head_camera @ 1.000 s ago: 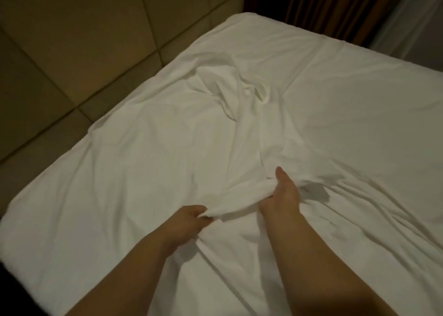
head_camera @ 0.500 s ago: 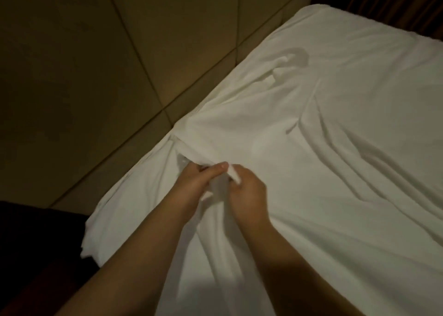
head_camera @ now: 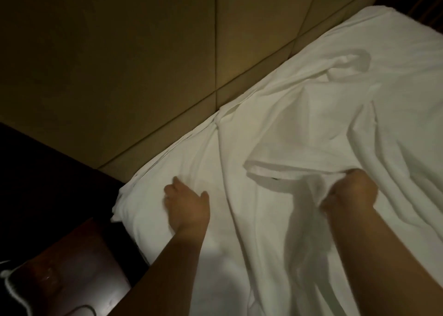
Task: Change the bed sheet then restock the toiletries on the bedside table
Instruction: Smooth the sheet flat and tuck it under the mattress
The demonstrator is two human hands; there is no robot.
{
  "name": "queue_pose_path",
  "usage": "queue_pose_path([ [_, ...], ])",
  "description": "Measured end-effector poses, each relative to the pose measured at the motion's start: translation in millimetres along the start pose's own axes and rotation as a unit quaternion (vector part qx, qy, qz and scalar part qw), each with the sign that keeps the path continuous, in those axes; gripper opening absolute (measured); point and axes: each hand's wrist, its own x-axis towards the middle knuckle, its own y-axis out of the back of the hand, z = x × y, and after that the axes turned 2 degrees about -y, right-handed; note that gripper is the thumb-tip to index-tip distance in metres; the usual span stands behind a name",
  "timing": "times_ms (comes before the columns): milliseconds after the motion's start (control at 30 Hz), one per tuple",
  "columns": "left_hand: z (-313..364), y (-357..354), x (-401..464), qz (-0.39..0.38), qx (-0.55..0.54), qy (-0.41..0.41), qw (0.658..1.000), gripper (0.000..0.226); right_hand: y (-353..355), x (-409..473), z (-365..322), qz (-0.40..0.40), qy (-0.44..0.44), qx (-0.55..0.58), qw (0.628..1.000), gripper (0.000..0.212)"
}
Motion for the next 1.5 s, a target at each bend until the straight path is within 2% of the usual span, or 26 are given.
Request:
queue_pose_path([
  [33, 3, 0, -1, -0.017, -0.043, -0.017, 0.999, 0.07, 6, 3, -1, 0.006, -0.048, 0.035, 0.998, 0.019],
  [67, 6, 0, -2, -0.024, -0.065, -0.04, 0.997, 0.066, 11, 3, -1, 0.028, -0.059, -0.001, 0.998, 0.024],
  [100, 9, -1, -3, -0.016, -0.059, -0.072, 0.996, 0.065, 17, 1, 2, 0.049, -0.033, -0.057, 0.997, 0.032],
  [133, 13, -3, -6, -0.008, -0.041, -0.113, 0.993, 0.064, 21, 1, 4, 0.066, -0.01, -0.027, 0.997, 0.035],
  [167, 18, -6, -12, -0.02, -0.041, -0.162, 0.986, 0.063, 26, -3, 14, 0.084, 0.063, -0.035, 0.994, 0.036],
  [233, 30, -16, -29, -0.115, -0.102, -0.204, 0.967, 0.062, 28, -29, 23, 0.134, 0.263, -0.088, 0.951, 0.031],
  [300, 38, -26, -42, -0.189, -0.12, -0.175, 0.959, 0.063, 26, -49, 42, 0.039, 0.369, -0.205, 0.906, 0.018],
  [367, 43, -35, -44, -0.185, -0.088, -0.154, 0.967, 0.041, 20, -67, 64, -0.178, 0.329, -0.334, 0.865, 0.015],
  [433, 43, -27, -39, -0.18, -0.184, -0.106, 0.96, 0.012, 15, -62, 80, -0.302, 0.274, -0.404, 0.819, 0.024],
  [467, 43, -16, -33, -0.19, -0.277, -0.065, 0.94, 0.02, 14, -50, 80, -0.297, 0.297, -0.383, 0.823, 0.034],
  [533, 36, 10, -17, -0.183, -0.416, -0.007, 0.891, 0.033, 18, -32, 54, -0.237, 0.312, -0.243, 0.887, 0.048],
  [600, 22, 30, -7, -0.189, -0.422, 0.024, 0.886, 0.025, 30, -7, 16, -0.192, 0.284, -0.028, 0.939, 0.063],
  [667, 6, 28, -11, -0.249, -0.353, 0.093, 0.897, 0.027, 45, 18, -5, -0.144, 0.247, 0.085, 0.955, 0.074],
  [733, -5, 10, -37, -0.359, -0.29, 0.125, 0.878, 0.029, 53, 24, -2, -0.107, 0.226, 0.063, 0.966, 0.067],
  [767, -6, -1, -53, -0.407, -0.277, 0.124, 0.862, 0.028, 54, 18, 9, -0.097, 0.226, 0.036, 0.969, 0.054],
  [833, -2, -18, -83, -0.461, -0.321, 0.111, 0.82, 0.029, 55, -1, 38, -0.063, 0.25, -0.113, 0.959, 0.027],
  [867, 3, -23, -91, -0.456, -0.362, 0.109, 0.806, 0.029, 58, -14, 50, -0.063, 0.263, -0.205, 0.941, 0.023],
  [933, 17, -30, -92, -0.391, -0.396, 0.089, 0.826, 0.029, 62, -47, 72, -0.162, 0.292, -0.299, 0.894, 0.034],
  [1000, 34, -30, -81, -0.285, -0.359, 0.055, 0.887, 0.031, 64, -73, 91, -0.283, 0.282, -0.337, 0.852, 0.066],
  [1067, 55, -18, -74, -0.238, -0.278, -0.03, 0.93, 0.037, 67, -82, 104, -0.27, 0.323, -0.427, 0.8, 0.072],
  [1100, 67, -7, -75, -0.241, -0.253, -0.09, 0.933, 0.039, 69, -79, 105, -0.226, 0.339, -0.428, 0.807, 0.056],
  [1167, 89, 11, -80, -0.276, -0.269, -0.175, 0.906, 0.027, 75, -67, 93, -0.173, 0.289, -0.348, 0.875, 0.02],
  [1233, 106, 25, -85, -0.325, -0.341, -0.172, 0.865, 0.019, 90, -41, 75, -0.153, 0.189, -0.247, 0.938, 0.027],
  [1300, 110, 21, -76, -0.309, -0.388, -0.13, 0.859, 0.025, 114, -11, 63, -0.118, 0.076, -0.165, 0.976, 0.033],
  [1400, 98, -6, -71, -0.266, -0.332, -0.049, 0.903, 0.03, 141, 22, 63, -0.112, -0.03, -0.134, 0.984, 0.019],
  [1500, 85, -37, -96, -0.343, -0.311, -0.007, 0.886, 0.018, 149, 42, 64, -0.085, 0.005, -0.21, 0.974, 0.02],
])
